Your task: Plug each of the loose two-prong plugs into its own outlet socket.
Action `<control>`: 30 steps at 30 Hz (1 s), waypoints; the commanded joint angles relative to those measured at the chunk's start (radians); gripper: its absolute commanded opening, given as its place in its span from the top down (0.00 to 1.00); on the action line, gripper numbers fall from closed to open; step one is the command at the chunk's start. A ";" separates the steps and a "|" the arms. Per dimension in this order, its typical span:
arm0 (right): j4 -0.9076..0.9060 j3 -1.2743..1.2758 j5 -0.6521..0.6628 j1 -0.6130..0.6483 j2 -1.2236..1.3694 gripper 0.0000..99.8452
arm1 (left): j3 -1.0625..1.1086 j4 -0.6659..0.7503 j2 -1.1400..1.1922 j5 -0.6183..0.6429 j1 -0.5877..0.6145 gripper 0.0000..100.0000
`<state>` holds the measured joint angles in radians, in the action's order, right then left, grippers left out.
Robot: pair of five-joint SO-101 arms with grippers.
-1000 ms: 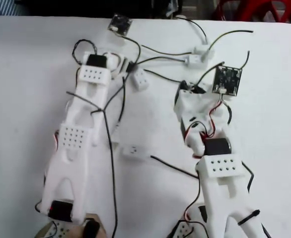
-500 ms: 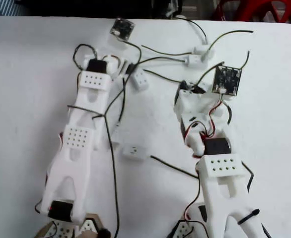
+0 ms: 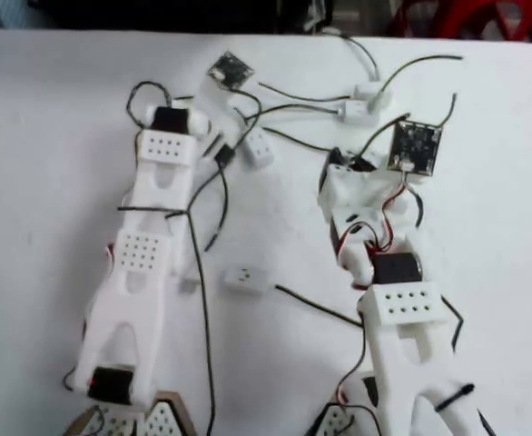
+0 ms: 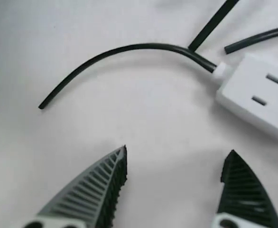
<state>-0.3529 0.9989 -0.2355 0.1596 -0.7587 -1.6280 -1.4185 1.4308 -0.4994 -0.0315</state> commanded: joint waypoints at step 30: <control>0.021 -0.008 -0.002 -0.004 -0.007 0.98 | -0.043 0.620 0.117 0.083 -0.076 0.80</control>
<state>-0.3529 0.9989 -0.2355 0.1596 -0.7587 -1.6280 -0.7618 1.5673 -0.3383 -0.0790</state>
